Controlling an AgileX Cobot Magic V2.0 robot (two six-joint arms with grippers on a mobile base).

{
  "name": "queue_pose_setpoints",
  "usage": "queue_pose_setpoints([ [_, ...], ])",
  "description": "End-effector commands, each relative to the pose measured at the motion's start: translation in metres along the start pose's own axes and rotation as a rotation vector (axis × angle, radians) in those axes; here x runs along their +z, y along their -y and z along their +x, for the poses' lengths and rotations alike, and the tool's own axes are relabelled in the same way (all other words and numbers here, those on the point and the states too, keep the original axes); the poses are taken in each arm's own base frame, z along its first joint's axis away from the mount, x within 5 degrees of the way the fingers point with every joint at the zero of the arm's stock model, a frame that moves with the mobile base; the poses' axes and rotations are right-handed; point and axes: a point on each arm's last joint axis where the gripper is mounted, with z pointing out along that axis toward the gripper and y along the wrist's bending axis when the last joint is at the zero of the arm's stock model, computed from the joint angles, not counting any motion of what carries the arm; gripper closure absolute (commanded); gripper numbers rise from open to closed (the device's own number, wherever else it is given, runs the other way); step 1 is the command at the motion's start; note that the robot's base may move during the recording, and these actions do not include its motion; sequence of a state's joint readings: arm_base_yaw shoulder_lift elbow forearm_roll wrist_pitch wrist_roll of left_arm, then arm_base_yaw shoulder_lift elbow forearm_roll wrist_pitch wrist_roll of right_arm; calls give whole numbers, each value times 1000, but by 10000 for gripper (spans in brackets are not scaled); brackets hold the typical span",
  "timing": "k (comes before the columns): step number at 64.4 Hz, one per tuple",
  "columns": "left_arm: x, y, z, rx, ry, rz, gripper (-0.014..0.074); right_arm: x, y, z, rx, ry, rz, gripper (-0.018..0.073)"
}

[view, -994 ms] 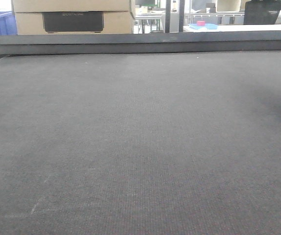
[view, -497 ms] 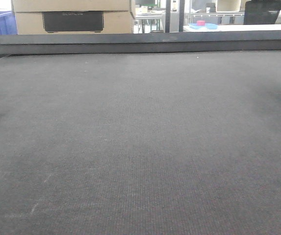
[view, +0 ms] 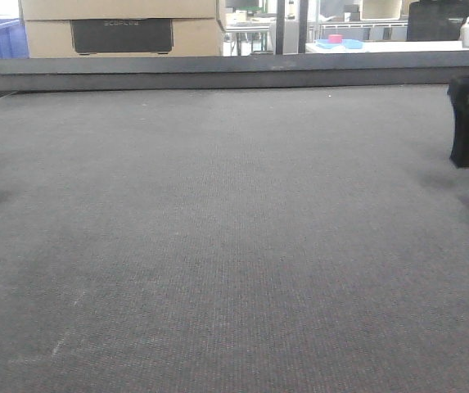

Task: Grab block from conveyor and place in blue bin
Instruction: 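Position left gripper over green block and right gripper over blue block, then close left gripper on green block and right gripper on blue block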

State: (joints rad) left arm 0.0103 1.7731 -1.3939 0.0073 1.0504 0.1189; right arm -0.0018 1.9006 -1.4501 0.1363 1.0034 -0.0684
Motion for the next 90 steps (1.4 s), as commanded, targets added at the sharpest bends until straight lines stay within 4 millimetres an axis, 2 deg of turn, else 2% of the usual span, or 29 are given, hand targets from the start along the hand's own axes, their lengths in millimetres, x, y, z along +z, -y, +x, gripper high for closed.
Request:
queue_pose_setpoints([
  [1,10,-2,-1,-9,-19,7,25,7,2,1,8,-7,-3,0],
  [14,-4,-6,0,12,-38,-32,25,15,1,5,7,-2,-1,0],
  [26,-12,-21,0,-56,-16,-43,25,17,0,6,8,-2,-3,0],
  [39,-6,-36,0,-133,-3,-4,25,17,0,4,8,19,-1,0],
  [57,5,-33,-3,-137,-9,23,25,17,0,4,8,24,-1,0],
  [78,32,-38,-5,-134,-72,13,25,17,0,4,8,24,-1,0],
  [86,34,-38,-6,-134,-65,11,31,17,0,4,8,22,-1,3],
  [90,34,-39,-6,-133,-58,9,54,17,0,4,8,22,-1,36],
])
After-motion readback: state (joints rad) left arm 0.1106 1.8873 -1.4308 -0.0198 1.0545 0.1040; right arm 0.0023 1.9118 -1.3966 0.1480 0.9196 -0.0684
